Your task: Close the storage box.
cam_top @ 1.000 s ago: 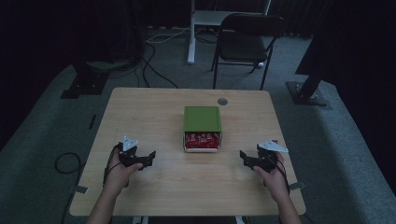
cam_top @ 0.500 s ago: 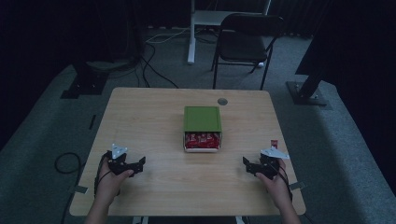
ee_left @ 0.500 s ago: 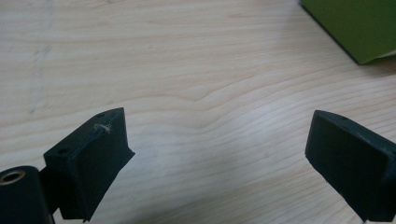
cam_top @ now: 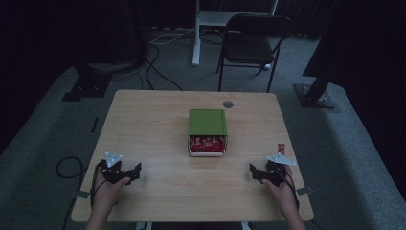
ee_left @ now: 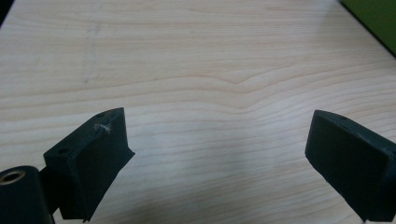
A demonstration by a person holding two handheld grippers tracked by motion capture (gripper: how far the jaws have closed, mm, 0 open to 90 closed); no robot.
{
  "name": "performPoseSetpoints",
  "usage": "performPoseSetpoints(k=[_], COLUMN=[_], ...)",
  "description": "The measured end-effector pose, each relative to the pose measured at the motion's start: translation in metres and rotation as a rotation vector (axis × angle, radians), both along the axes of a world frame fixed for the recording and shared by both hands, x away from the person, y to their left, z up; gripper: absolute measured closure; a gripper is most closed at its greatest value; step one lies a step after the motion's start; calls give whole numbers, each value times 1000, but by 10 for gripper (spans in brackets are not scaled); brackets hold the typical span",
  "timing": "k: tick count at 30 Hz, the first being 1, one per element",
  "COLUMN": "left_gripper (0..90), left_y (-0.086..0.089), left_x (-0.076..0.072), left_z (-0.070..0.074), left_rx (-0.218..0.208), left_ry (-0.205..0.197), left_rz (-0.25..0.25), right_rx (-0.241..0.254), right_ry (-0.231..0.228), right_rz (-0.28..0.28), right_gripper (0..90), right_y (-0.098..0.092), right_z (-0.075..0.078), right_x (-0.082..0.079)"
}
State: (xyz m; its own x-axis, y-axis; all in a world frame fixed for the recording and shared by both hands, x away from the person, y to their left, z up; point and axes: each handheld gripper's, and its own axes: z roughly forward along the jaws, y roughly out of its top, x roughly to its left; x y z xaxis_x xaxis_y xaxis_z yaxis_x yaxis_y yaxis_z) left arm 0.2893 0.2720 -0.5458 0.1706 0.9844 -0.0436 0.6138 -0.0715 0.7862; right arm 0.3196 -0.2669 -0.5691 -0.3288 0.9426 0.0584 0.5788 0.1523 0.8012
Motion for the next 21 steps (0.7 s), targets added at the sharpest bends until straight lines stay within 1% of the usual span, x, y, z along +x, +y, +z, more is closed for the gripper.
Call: performPoseSetpoints(k=[1, 2, 4, 7, 8, 9, 10, 11, 12, 13, 14, 15, 16, 20, 21], left_gripper=[68, 68, 68, 68, 68, 68, 68, 68, 68, 68, 68, 68, 68, 68, 68], left_y=[0, 2, 4, 7, 8, 9, 11, 12, 13, 15, 16, 17, 19, 20, 21], left_x=[0, -1, -2, -4, -4, -4, -5, -6, -7, -8, -9, -9, -11, -12, -13], left_z=[0, -3, -5, -7, -7, -7, -7, -7, -7, -8, -9, -10, -11, -12, -13], left_rx=[0, 12, 18, 37, 32, 32, 38, 42, 49, 47, 44, 42, 52, 60, 61], left_ry=[0, 16, 27, 34, 33, 32, 38, 37, 44, 48, 56, 58, 67, 77, 73], left_rz=[0, 15, 27, 48, 64, 74, 83, 100, 108, 115, 123, 134, 139, 155, 164], right_rx=[0, -6, -5, -2, -5, -11, -21, -21, -27, -32, -55, -55, -80, -79, -78], right_ry=[0, 14, 19, 21, 26, 33, 55, 55, 68, 75, 78, 78, 78, 80, 80], right_rz=[0, -9, -16, -25, -25, -26, -28, -28, -33, -36, -40, -40, -39, -42, -42], right_gripper=[135, 136, 135, 135, 135, 135, 135, 135, 135, 134, 131, 131, 125, 123, 123], right_y=[0, 0, 0, -1, -1, -1, 0, 0, 1, 1, 3, 3, 6, 6, 6], right_z=[0, -3, -4, -4, -4, -4, -5, -5, -5, -6, -6, -6, -6, -6, -6], right_x=[0, 1, 1, 1, 1, 2, 2, 2, 3, 3, 3, 3, 3, 4, 4])
